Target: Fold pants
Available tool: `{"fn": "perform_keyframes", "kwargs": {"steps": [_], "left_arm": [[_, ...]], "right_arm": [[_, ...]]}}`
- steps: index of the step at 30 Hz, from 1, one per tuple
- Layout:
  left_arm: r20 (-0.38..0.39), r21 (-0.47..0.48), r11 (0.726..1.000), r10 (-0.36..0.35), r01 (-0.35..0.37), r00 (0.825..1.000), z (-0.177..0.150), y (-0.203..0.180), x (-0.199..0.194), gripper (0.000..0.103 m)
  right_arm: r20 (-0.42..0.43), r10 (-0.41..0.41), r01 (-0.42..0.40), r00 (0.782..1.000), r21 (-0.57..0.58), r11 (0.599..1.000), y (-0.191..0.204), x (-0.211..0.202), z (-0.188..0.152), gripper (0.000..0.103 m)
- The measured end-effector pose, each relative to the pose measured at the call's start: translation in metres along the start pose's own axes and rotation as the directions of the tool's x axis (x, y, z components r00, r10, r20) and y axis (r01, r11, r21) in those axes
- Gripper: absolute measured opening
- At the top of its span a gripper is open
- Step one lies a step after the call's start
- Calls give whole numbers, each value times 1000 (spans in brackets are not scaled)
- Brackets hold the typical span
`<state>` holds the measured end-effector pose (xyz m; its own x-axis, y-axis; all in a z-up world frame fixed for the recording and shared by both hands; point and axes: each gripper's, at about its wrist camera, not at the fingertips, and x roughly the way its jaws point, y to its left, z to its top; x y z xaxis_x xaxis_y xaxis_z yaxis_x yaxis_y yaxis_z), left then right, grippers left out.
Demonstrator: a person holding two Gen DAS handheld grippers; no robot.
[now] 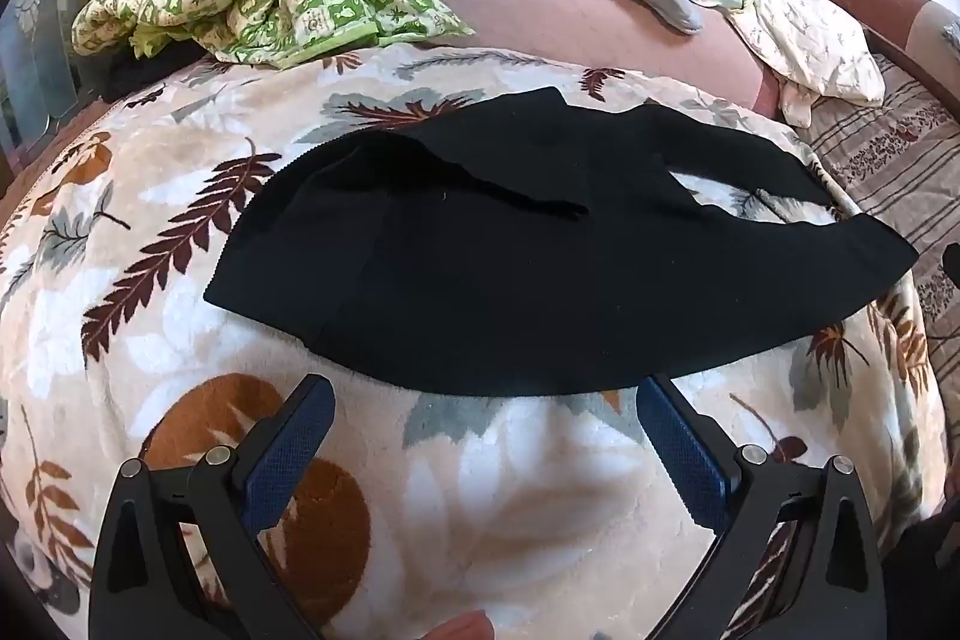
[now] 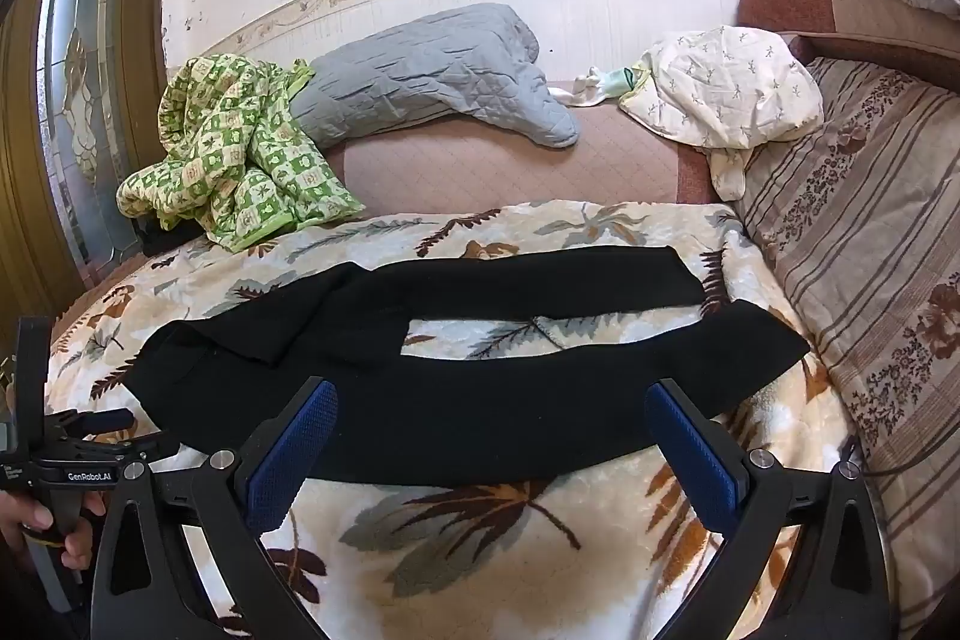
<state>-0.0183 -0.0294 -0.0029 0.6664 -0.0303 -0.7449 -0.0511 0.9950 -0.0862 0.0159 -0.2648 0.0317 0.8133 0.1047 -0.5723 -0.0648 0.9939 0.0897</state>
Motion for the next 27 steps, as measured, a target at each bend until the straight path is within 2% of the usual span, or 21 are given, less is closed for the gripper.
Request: {"fn": "perform_keyframes", "kwargs": {"steps": [1, 2, 9, 11, 27], "left_arm": [[-23, -16, 1000, -16, 16, 1000, 9, 20, 17, 102], [-32, -12, 1000, -29, 29, 999, 15, 29, 16, 102], [-38, -21, 999, -28, 27, 999, 14, 22, 17, 102], [-42, -25, 999, -37, 36, 998, 17, 31, 16, 102], [-47, -38, 998, -45, 43, 998, 17, 33, 17, 102]], "right_arm": [[-2, 1, -1, 1000, 1, 1000, 0, 0, 0, 103], [-4, 1, -1, 1000, 0, 1000, 0, 0, 0, 103], [-4, -2, 2, 1000, 0, 1000, -1, 1, 0, 103], [-9, -6, 6, 1000, 0, 1000, -3, 2, 0, 103], [-23, -39, 39, 999, 10, 999, -9, 6, -1, 103]]}}
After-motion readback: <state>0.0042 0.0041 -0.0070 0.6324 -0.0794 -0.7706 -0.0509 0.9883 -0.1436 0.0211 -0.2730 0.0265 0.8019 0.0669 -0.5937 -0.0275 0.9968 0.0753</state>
